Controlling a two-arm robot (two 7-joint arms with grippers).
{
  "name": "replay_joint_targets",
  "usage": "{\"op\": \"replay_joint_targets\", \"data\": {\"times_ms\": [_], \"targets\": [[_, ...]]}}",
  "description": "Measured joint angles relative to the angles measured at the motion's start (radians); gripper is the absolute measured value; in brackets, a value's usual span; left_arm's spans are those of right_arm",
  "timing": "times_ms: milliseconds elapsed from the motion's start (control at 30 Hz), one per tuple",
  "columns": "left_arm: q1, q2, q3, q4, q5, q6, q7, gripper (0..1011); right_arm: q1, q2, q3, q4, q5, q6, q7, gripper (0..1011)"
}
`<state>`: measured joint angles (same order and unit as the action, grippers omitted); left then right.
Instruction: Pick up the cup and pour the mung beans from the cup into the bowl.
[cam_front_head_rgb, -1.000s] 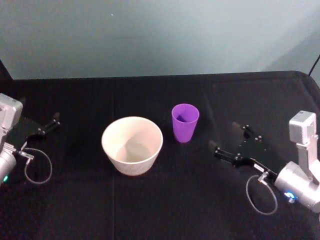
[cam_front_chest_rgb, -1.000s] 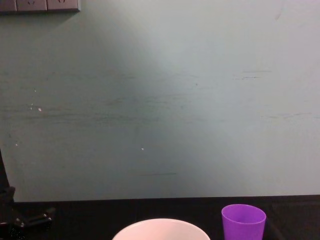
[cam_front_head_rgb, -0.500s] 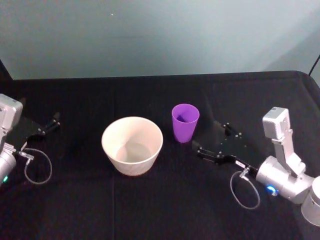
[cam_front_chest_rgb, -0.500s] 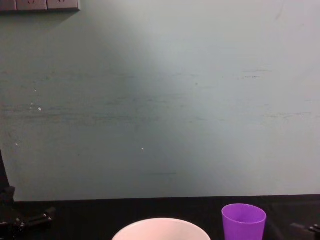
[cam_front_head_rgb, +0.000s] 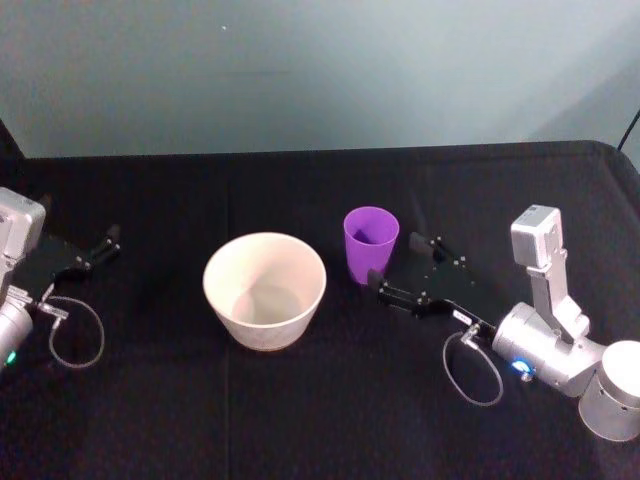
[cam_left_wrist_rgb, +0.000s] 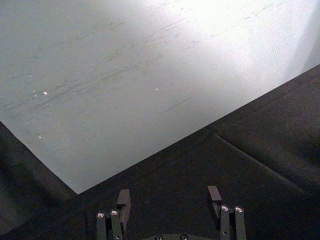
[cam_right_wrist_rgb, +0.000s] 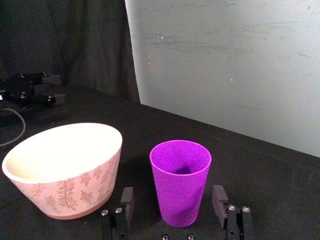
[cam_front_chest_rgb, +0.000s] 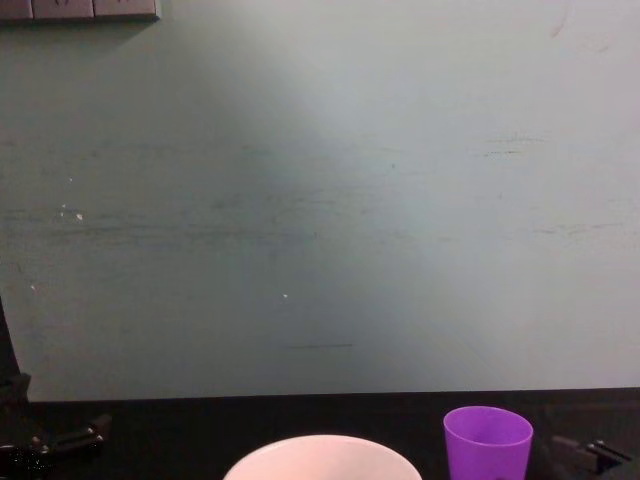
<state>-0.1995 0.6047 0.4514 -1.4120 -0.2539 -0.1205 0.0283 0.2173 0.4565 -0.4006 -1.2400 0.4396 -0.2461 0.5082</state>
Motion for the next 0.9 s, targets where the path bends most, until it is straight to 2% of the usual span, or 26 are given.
{"op": "replay_joint_targets", "data": {"times_ms": [900], "targets": [[0.000, 0.000, 0.000, 0.000, 0.000, 0.000, 0.000, 1000, 0.057, -0.084, 0.031, 0.081, -0.060, -0.001, 0.019, 1003]]}}
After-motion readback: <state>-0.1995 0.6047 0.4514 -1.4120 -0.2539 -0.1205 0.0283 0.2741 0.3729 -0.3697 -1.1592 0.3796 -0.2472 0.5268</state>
